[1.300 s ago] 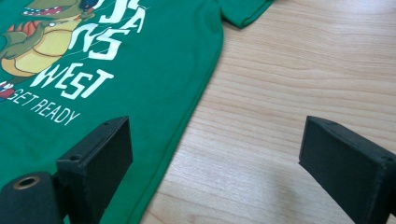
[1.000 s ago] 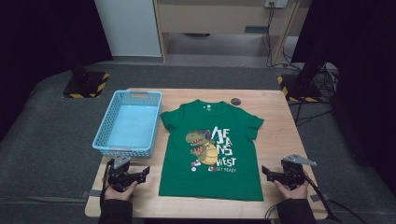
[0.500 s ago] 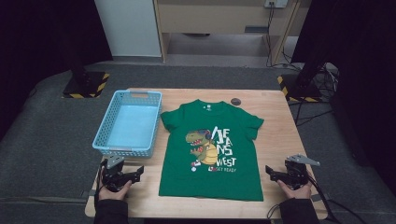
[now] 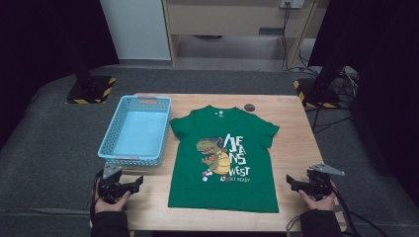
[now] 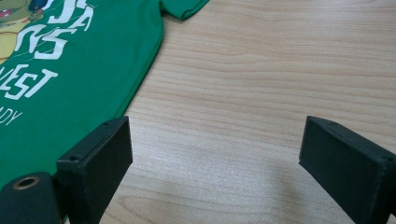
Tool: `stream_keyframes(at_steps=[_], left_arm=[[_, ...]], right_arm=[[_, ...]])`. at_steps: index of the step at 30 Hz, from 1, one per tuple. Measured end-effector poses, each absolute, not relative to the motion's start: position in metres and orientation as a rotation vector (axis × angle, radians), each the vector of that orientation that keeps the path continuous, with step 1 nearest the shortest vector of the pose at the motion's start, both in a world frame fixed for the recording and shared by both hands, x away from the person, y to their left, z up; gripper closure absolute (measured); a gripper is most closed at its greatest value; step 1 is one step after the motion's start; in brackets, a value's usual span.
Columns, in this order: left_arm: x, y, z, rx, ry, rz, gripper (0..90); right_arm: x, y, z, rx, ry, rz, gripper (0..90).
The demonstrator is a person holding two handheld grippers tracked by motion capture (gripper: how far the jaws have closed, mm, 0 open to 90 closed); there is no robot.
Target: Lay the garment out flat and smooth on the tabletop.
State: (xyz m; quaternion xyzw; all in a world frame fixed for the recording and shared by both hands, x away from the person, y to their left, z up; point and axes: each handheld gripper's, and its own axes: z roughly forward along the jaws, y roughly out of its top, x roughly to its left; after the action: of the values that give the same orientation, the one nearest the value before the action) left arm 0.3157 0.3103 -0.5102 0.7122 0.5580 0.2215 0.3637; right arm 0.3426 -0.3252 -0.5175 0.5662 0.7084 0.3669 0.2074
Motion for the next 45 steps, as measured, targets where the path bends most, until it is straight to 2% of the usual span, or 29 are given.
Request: stream_keyframes(at_steps=[45], left_arm=[[0.307,0.355,-0.517,1.875,1.495,0.642,9.0]], right_arm=[[0.342,-0.35,-0.523,1.565,2.011,0.918,10.2]])
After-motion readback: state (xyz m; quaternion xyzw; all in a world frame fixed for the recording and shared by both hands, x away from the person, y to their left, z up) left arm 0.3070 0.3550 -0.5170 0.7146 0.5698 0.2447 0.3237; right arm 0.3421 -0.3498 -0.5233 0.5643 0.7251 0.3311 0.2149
